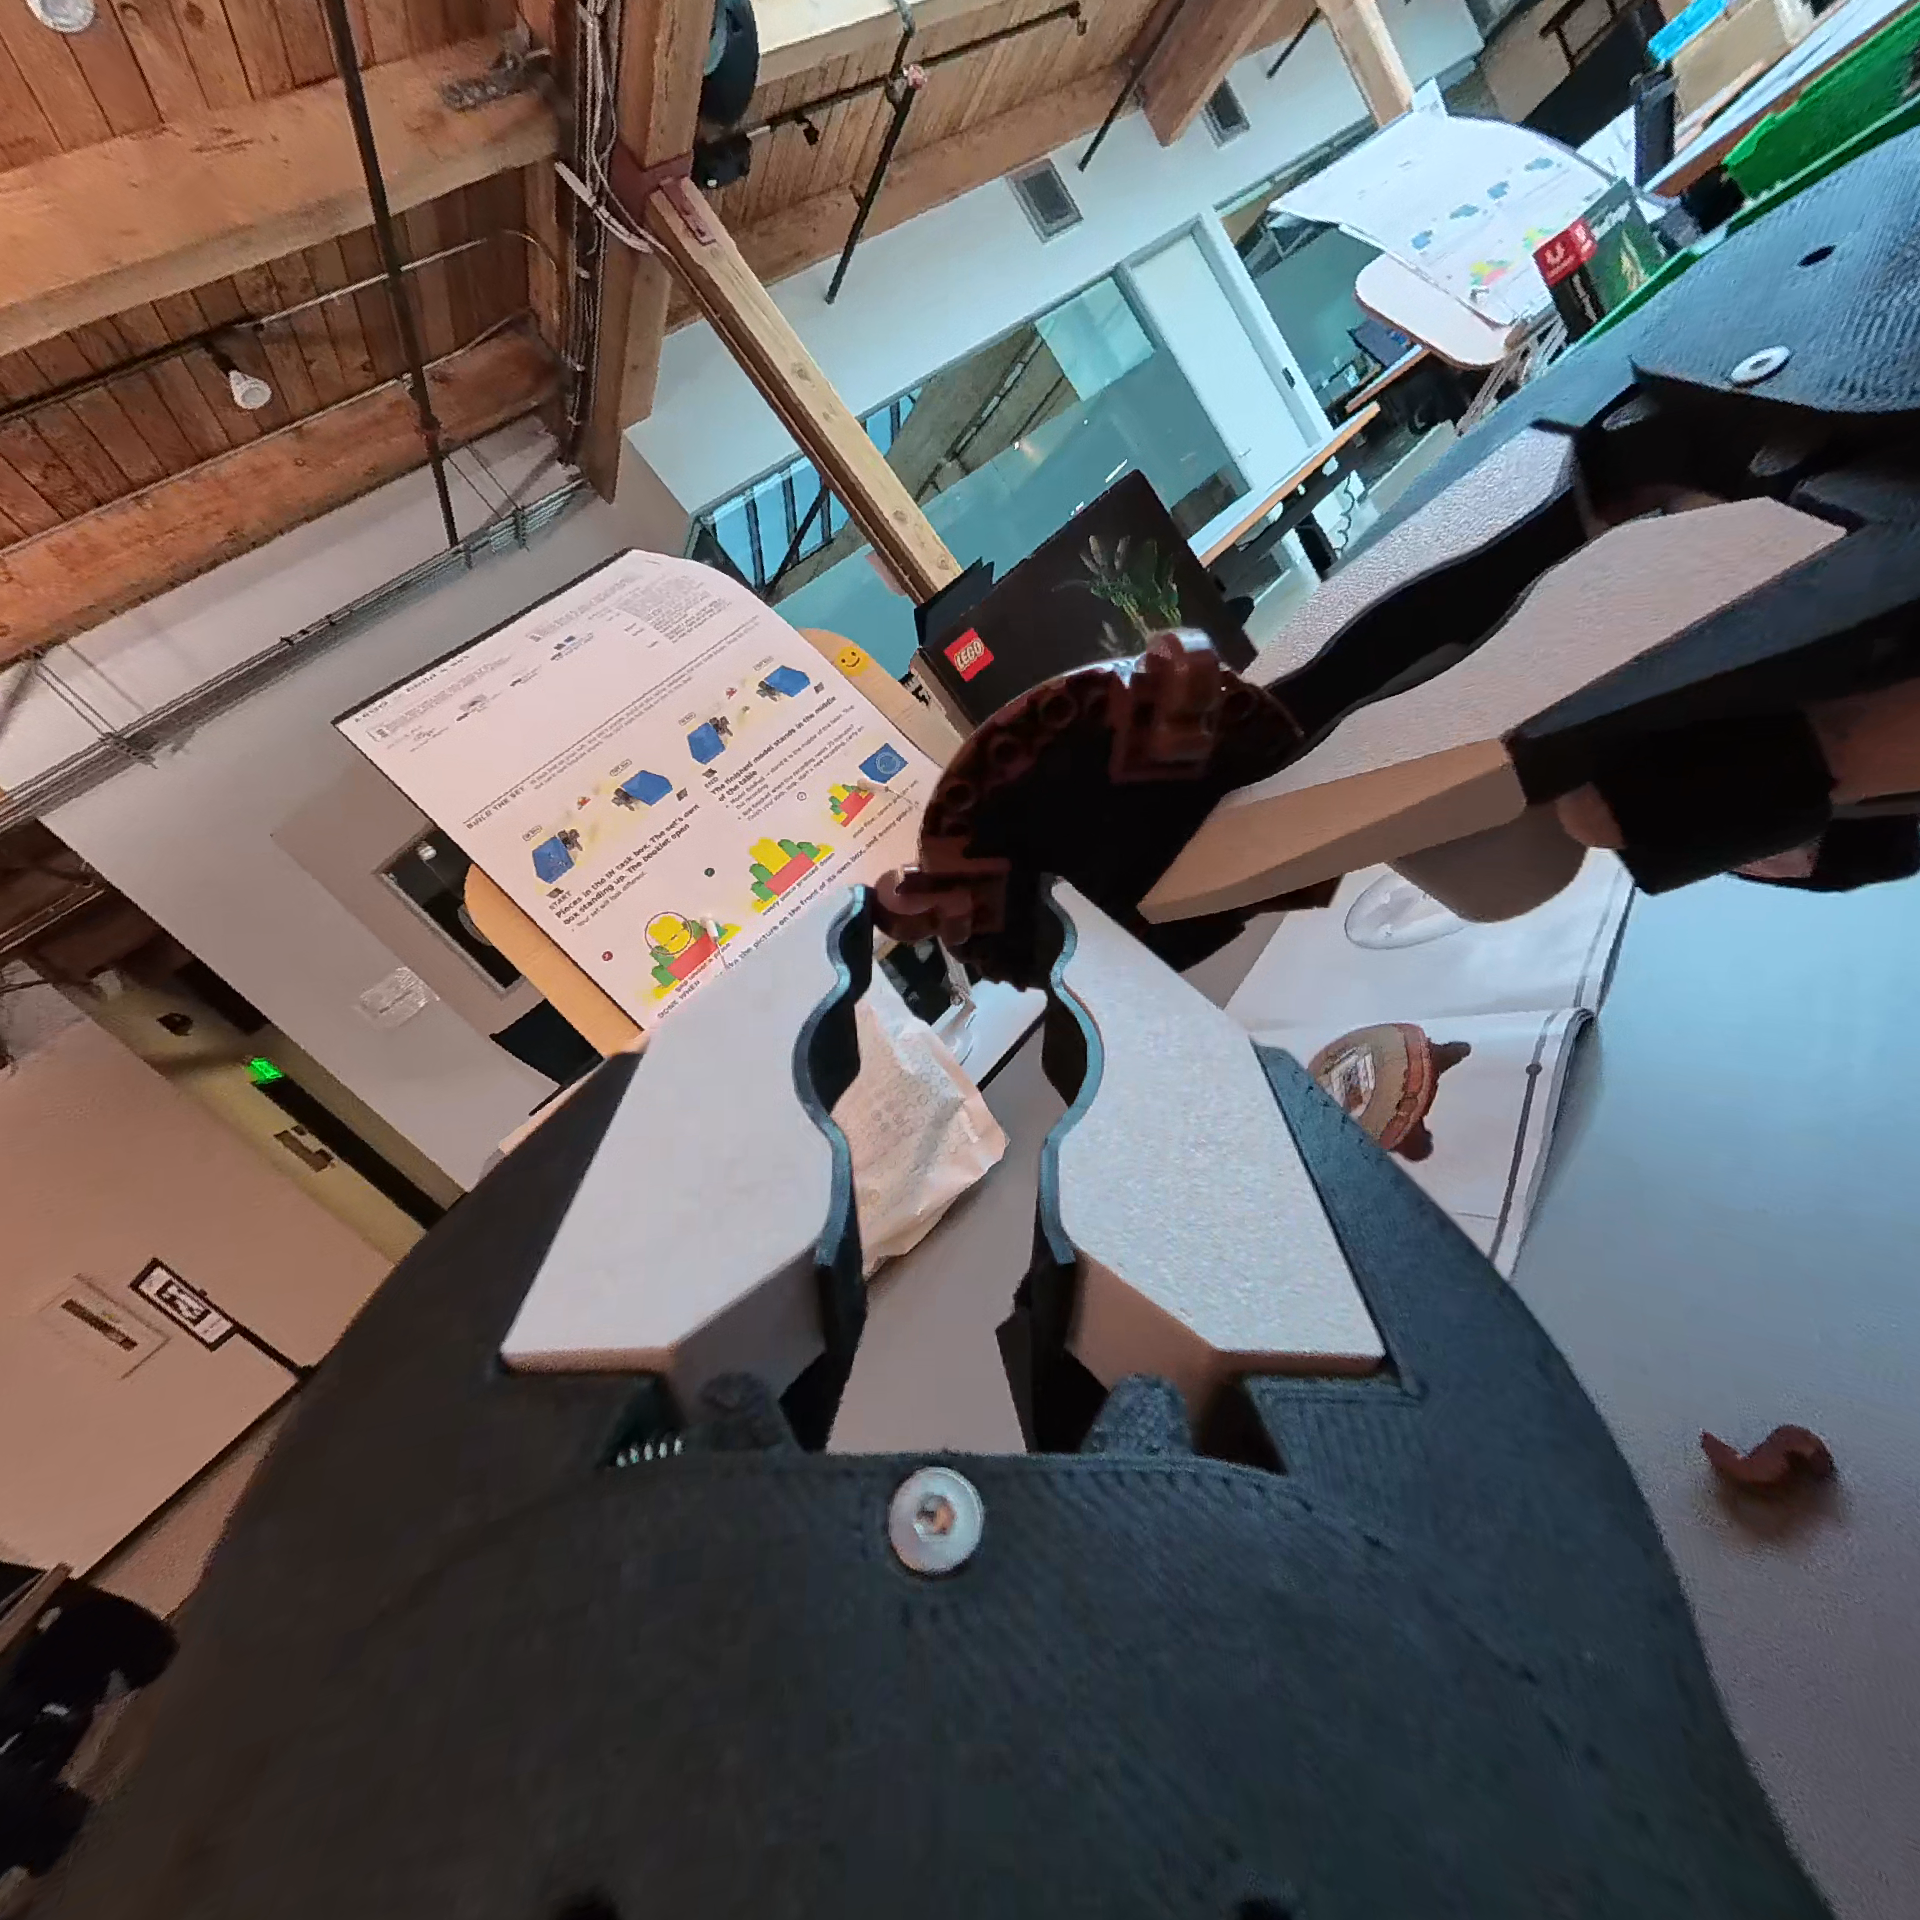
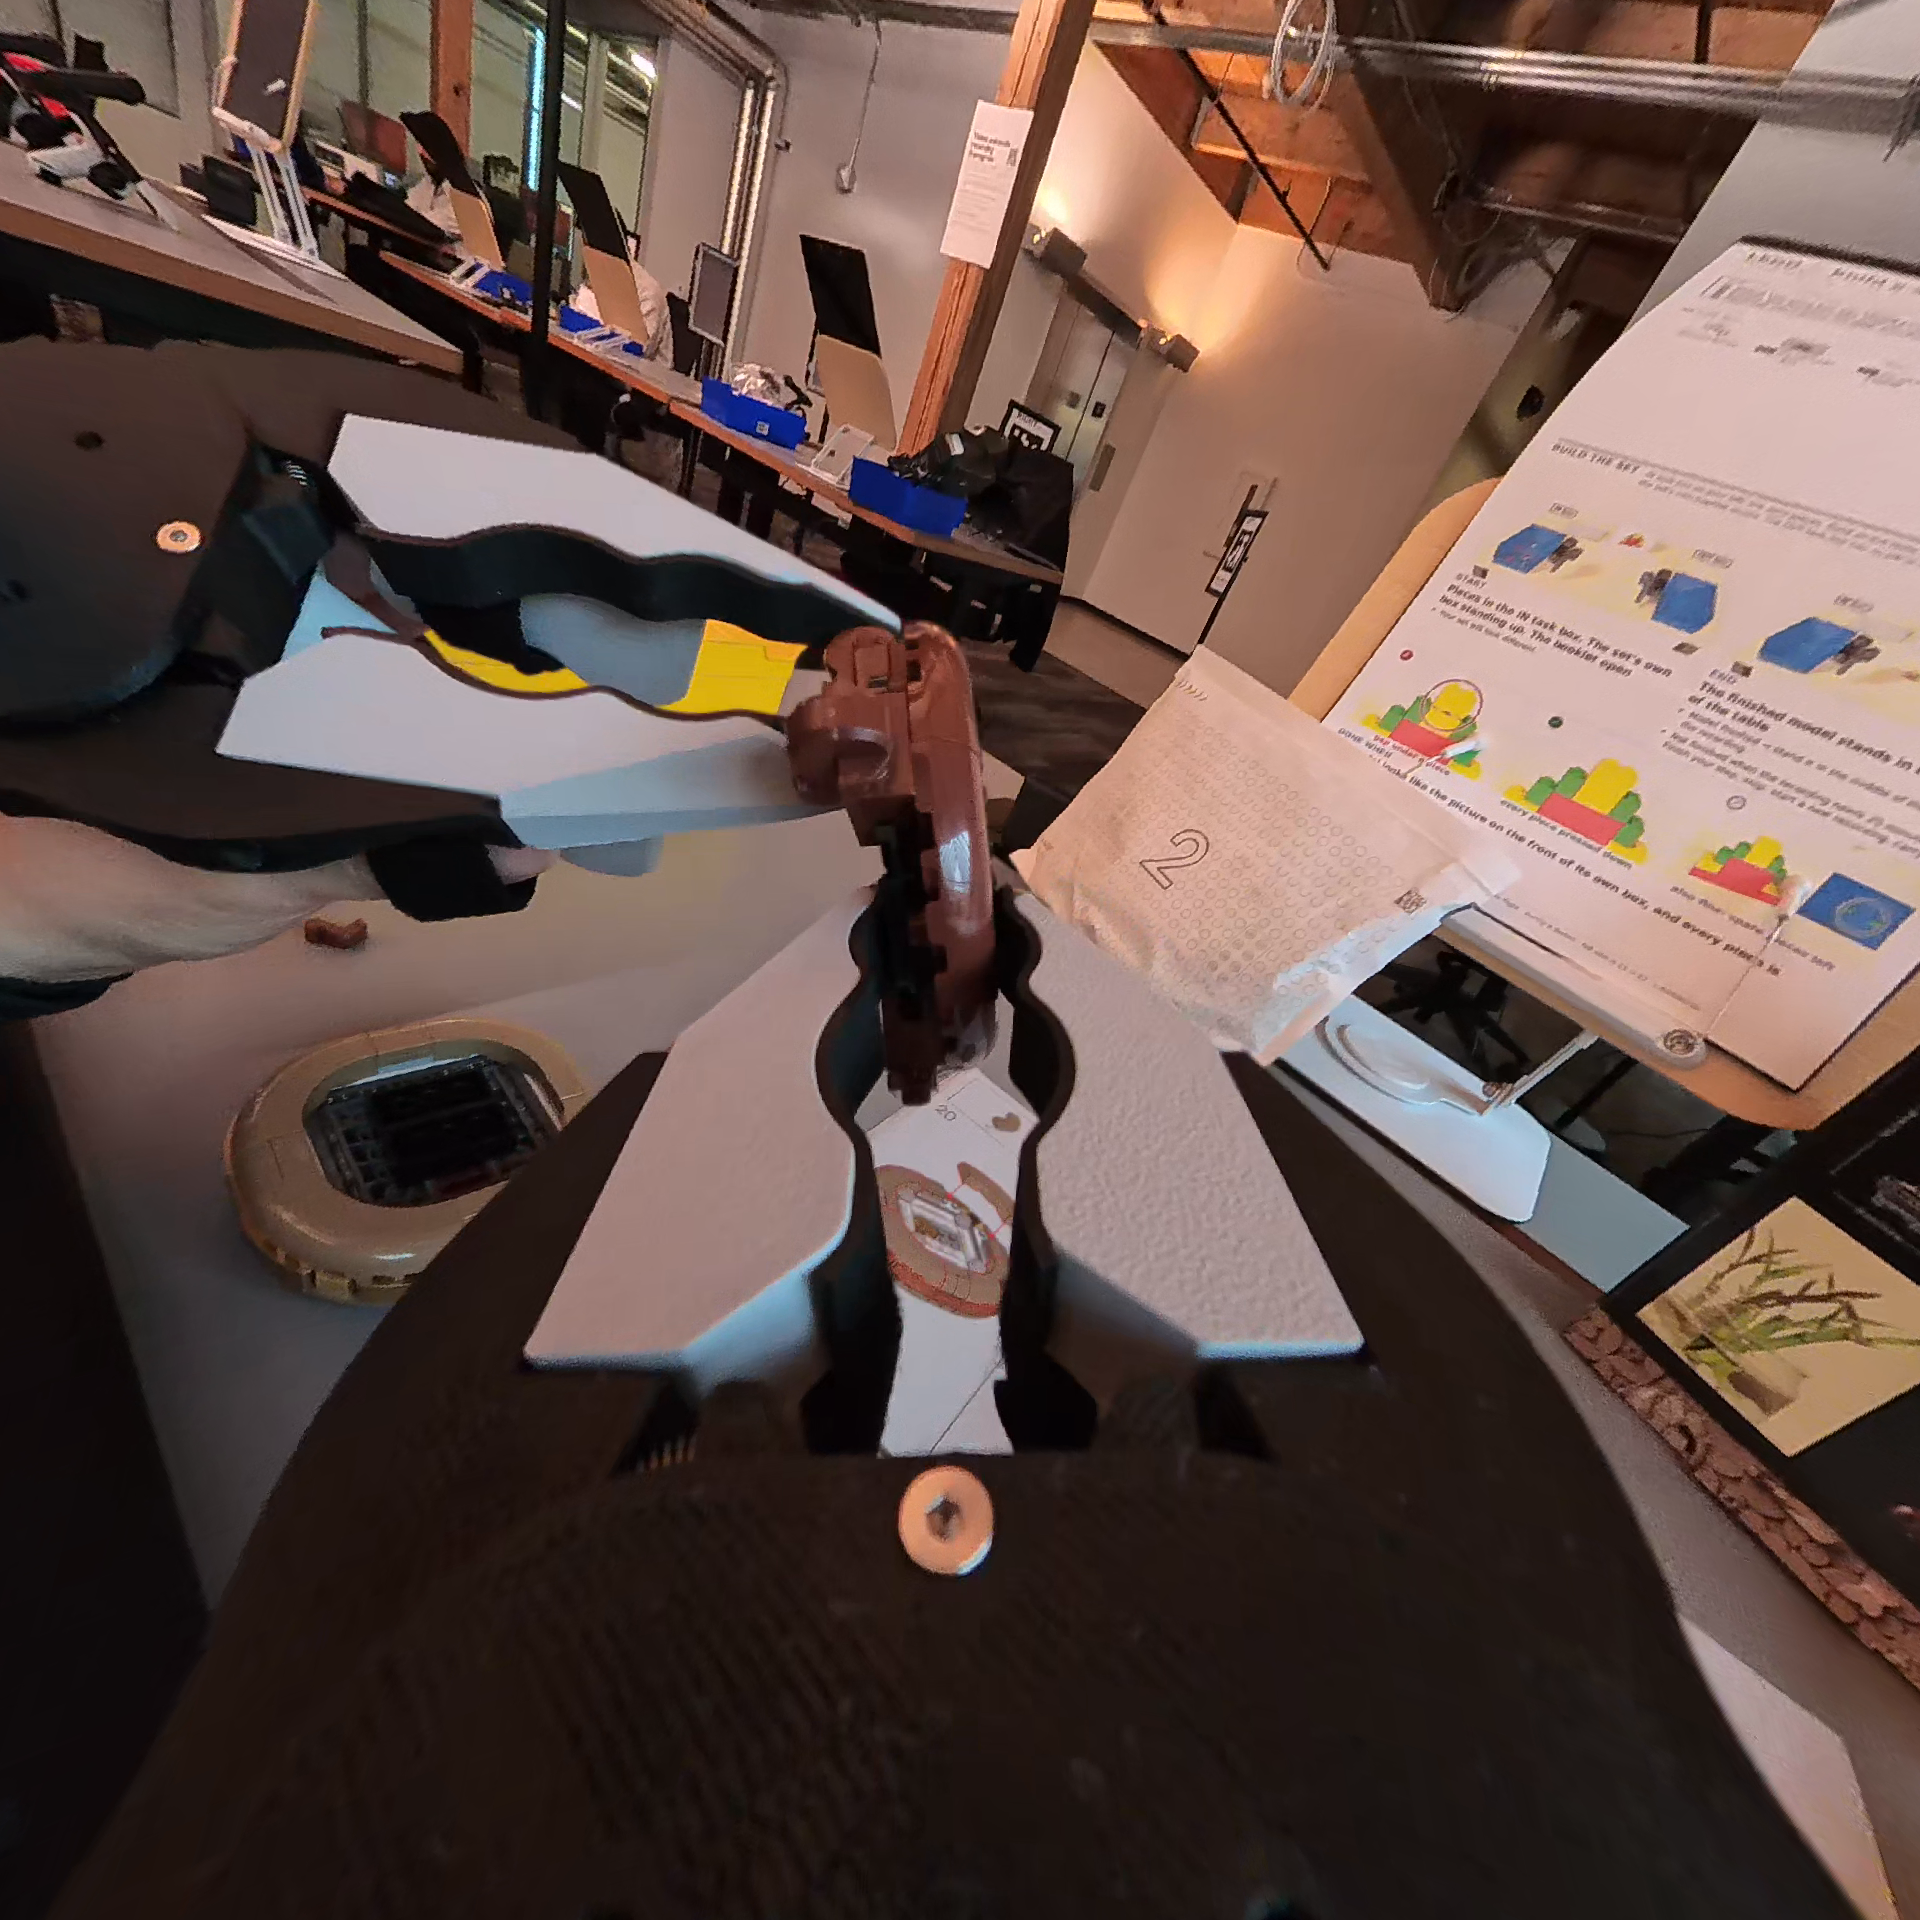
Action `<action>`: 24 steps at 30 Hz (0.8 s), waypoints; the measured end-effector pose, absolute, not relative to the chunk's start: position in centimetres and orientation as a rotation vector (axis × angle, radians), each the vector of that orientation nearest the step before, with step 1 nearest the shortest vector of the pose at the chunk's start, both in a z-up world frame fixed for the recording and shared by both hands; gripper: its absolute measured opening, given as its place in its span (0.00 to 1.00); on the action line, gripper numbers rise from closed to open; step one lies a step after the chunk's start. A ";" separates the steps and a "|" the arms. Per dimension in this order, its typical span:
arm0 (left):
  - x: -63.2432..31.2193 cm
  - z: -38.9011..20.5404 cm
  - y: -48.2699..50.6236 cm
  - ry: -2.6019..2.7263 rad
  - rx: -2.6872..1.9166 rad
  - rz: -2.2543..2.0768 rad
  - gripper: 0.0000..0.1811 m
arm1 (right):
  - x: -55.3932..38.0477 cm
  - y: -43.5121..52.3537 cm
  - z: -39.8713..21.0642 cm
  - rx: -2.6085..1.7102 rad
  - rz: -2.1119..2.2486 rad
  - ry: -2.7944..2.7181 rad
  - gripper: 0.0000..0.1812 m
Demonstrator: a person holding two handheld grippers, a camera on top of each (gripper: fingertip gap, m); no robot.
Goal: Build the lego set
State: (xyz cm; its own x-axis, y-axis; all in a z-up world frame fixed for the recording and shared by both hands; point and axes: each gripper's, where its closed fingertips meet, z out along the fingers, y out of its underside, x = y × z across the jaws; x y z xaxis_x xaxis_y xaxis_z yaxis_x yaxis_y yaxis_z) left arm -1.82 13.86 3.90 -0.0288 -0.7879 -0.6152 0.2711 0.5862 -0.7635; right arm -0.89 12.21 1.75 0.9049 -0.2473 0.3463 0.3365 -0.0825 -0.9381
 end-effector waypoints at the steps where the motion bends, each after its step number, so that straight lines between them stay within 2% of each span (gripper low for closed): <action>1: -1.8 3.8 13.9 1.352 -0.485 -0.894 0.16 | -0.8 12.2 1.6 -1.589 -0.479 -0.070 0.09; 24: -1.3 2.0 14.4 1.433 -0.498 -0.860 0.13 | -0.3 12.8 -0.9 -1.717 -0.341 -0.013 0.09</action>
